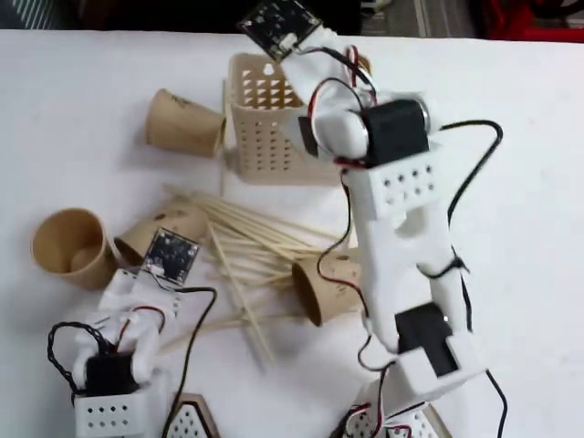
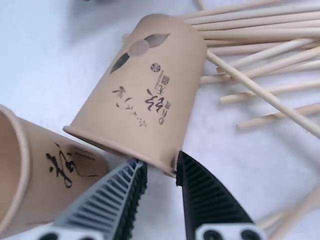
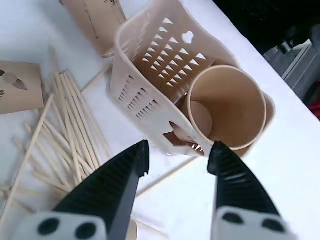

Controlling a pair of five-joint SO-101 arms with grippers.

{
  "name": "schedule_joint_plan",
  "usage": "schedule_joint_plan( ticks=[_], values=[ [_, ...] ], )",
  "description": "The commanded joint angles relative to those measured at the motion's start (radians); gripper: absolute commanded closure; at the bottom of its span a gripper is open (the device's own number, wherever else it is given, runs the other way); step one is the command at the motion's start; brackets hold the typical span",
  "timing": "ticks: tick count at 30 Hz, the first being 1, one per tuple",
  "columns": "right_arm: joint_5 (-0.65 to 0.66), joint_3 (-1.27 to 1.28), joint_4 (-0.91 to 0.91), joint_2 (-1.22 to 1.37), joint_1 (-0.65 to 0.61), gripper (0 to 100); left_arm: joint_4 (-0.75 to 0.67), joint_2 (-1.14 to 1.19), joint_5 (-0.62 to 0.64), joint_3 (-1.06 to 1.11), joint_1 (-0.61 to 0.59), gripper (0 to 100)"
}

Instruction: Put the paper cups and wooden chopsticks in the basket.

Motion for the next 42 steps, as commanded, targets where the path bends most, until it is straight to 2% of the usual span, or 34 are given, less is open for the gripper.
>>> schedule_joint_plan(
  ticks=[1, 15, 24, 29, 34, 39, 42],
  values=[
    [-0.011, 0.074, 0.008, -0.117, -0.008, 79.6, -0.020, -0.001, -0.009, -0.005, -0.005, 88],
    [-0.005, 0.669, 0.007, -0.452, -0.099, 79.5, -0.021, -0.001, -0.009, -0.005, -0.005, 88],
    [-0.006, 0.902, 0.007, -0.544, -0.127, 79.5, -0.011, -0.001, -0.008, -0.051, -0.013, 88],
    [-0.005, 1.017, 0.007, -0.599, -0.176, 79.4, 0.066, -0.001, -0.003, -0.230, -0.125, 88],
    [-0.011, 1.102, 0.007, -0.668, -0.232, 79.4, 0.071, 0.004, -0.008, -0.390, -0.222, 88],
    [-0.011, 1.157, 0.007, -0.740, -0.228, 79.4, 0.078, 0.025, -0.008, -0.474, -0.291, 78],
    [-0.011, 1.197, 0.007, -0.774, -0.228, 79.4, 0.083, 0.134, -0.049, -0.532, -0.306, 78]
  ],
)
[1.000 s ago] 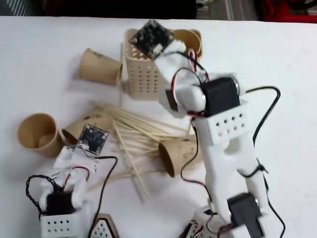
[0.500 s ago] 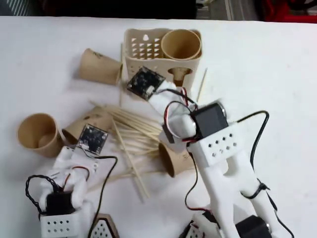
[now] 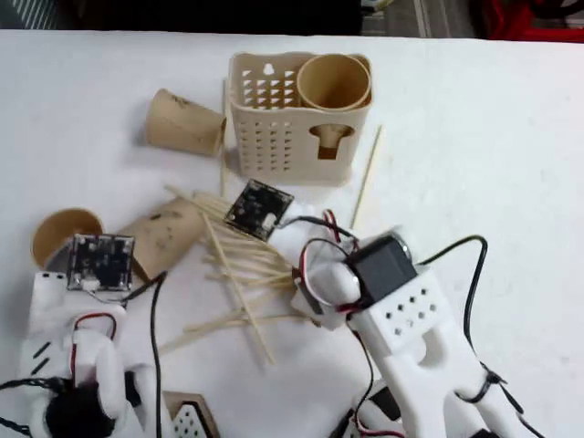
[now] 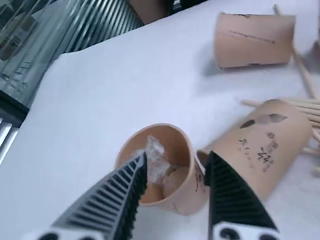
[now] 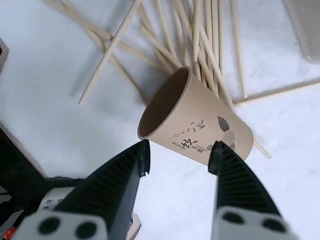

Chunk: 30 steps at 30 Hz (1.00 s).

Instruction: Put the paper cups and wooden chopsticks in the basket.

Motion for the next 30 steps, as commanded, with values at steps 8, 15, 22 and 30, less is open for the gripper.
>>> schedule_joint_plan(
  ticks=[8, 15, 22, 30],
  values=[
    [-0.012, 0.057, 0.004, -0.084, -0.005, 79.4, 0.132, 0.608, -0.206, -0.345, -0.019, 78],
    [-0.008, 0.058, 0.002, -0.076, -0.005, 79.4, 0.129, 0.802, -0.270, -0.358, -0.019, 78],
    [-0.003, 0.163, -0.013, -0.074, -0.010, 79.4, 0.018, 0.901, -0.265, -0.299, -0.019, 79],
    [-0.003, 0.186, -0.027, -0.076, -0.012, 79.4, -0.091, 0.940, -0.264, -0.229, -0.019, 79]
  ],
)
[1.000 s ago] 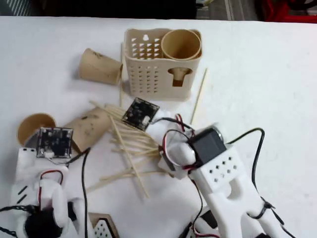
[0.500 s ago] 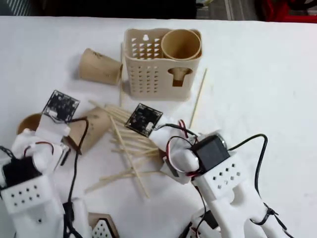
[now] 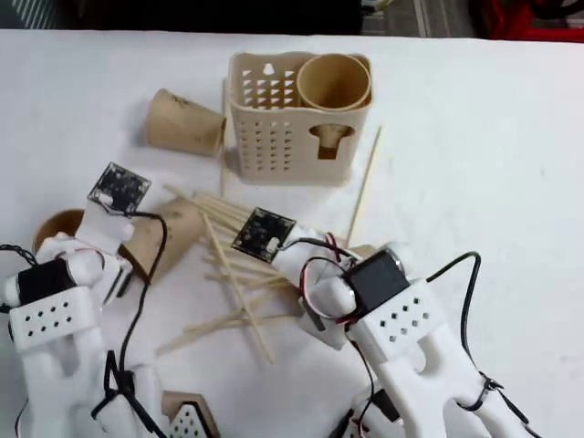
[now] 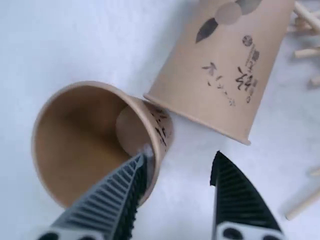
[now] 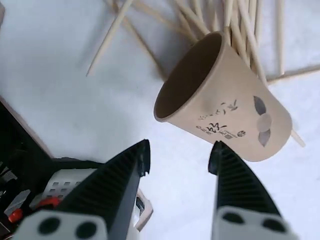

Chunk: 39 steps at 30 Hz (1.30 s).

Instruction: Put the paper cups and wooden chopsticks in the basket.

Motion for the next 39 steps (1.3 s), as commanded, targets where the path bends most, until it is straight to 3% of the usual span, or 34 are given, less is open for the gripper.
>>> schedule_joint_plan(
  ticks=[1, 10, 25, 31, 39],
  values=[
    [-0.003, -0.003, -0.012, -0.015, -0.002, 79.4, -0.034, 0.005, 0.000, -0.005, -0.008, 79],
    [-0.003, 0.006, -0.065, -0.013, -0.002, 79.6, -0.143, 0.005, -0.002, 0.081, -0.008, 98],
    [0.052, 0.026, -0.174, 0.025, -0.088, 79.4, -0.144, 0.005, 0.074, 0.084, -0.004, 98],
    [0.063, 0.020, -0.272, 0.197, -0.007, 79.5, -0.138, 0.005, 0.069, 0.084, -0.004, 98],
    [0.192, 0.020, -0.326, 0.225, 0.113, 83.0, -0.140, 0.005, 0.069, 0.084, -0.004, 98]
  ],
)
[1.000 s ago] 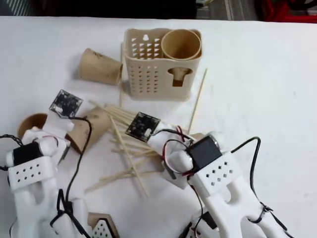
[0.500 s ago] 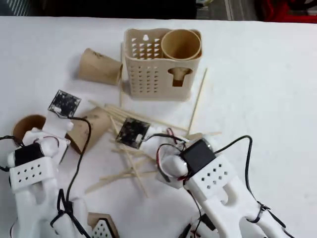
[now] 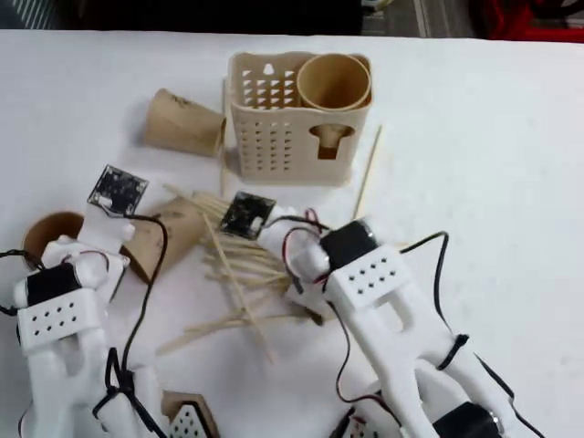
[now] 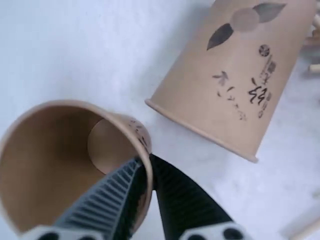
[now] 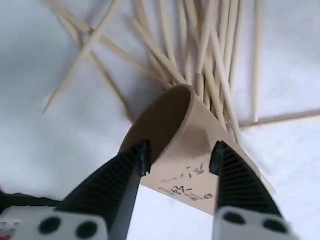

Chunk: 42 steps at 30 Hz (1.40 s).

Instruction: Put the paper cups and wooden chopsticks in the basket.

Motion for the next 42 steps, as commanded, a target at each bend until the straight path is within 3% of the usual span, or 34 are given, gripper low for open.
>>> schedule_joint_plan(
  ticks=[1, 5, 18, 29, 32, 35, 39, 42],
  values=[
    [0.060, -0.011, -0.013, -0.019, 0.048, 85.8, -0.014, -0.001, 0.009, -0.008, -0.004, 98],
    [0.092, -0.006, -0.022, -0.013, 0.073, 95.1, -0.017, -0.001, 0.014, -0.008, -0.002, 98],
    [0.144, -0.023, -0.030, -0.182, 0.156, 98.1, -0.017, -0.004, 0.015, -0.021, -0.002, 98],
    [0.158, -0.017, -0.028, -0.377, 0.254, 98.1, 0.170, -0.004, 0.034, -0.275, -0.002, 98],
    [0.077, -0.015, -0.027, -0.377, 0.272, 98.1, 0.209, -0.004, 0.071, -0.339, -0.002, 98],
    [0.038, -0.029, 0.036, -0.377, 0.234, 95.4, 0.229, -0.004, 0.074, -0.370, -0.002, 98],
    [0.035, -0.035, 0.176, -0.375, 0.113, 80.7, 0.230, -0.004, 0.074, -0.370, -0.002, 98],
    [-0.012, -0.031, 0.214, -0.371, 0.030, 78.3, 0.230, -0.004, 0.074, -0.370, -0.002, 98]
  ],
)
